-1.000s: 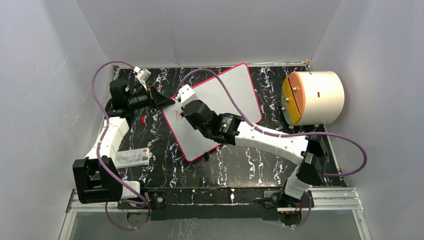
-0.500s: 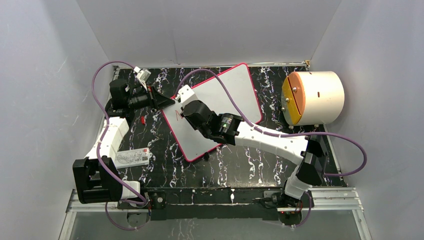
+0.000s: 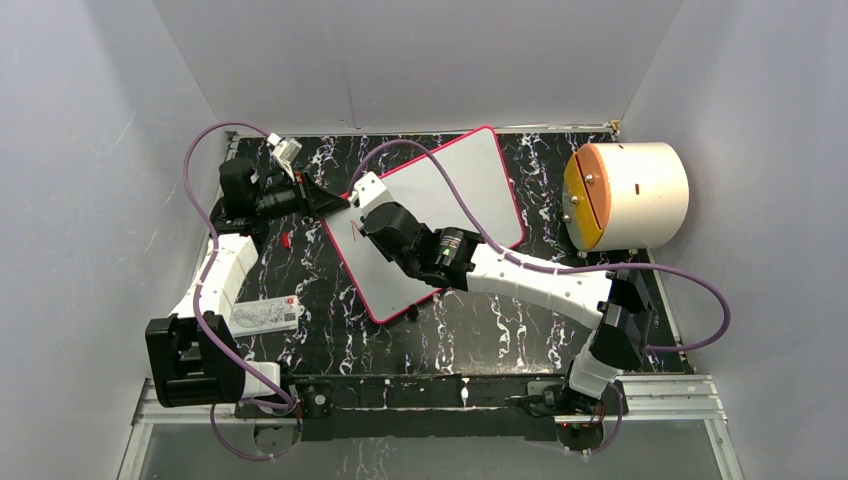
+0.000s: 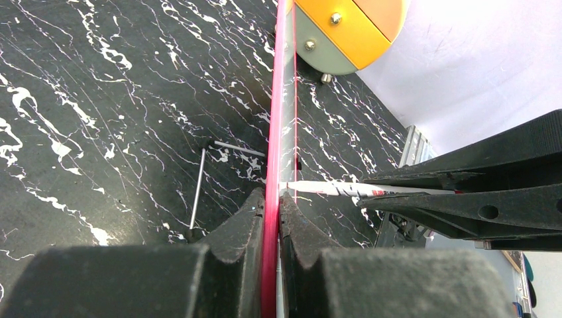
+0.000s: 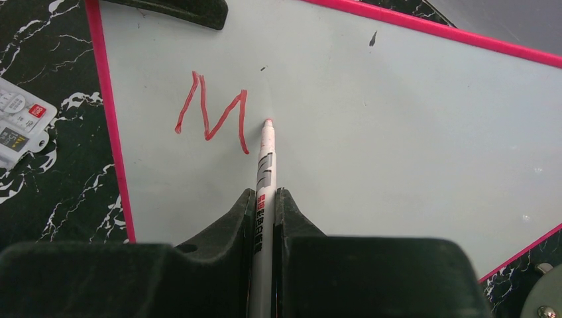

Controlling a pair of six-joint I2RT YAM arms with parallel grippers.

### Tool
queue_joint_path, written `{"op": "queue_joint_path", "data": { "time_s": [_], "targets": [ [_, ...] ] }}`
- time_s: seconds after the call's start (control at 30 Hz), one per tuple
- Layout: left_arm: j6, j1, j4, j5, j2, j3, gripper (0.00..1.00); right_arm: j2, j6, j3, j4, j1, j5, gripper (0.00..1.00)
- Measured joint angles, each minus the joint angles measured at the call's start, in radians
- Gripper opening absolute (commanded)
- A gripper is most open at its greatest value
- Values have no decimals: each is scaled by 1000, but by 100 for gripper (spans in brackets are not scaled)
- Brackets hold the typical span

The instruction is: Write a sentence on the whiteboard

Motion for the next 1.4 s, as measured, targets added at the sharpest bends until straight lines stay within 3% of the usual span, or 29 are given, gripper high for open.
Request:
{"op": "queue_joint_path", "data": {
  "time_s": [1.4],
  "targets": [
    [0,0,1,0,4,2,0,0,17,-15,-55,6,-35,0]
  ]
}}
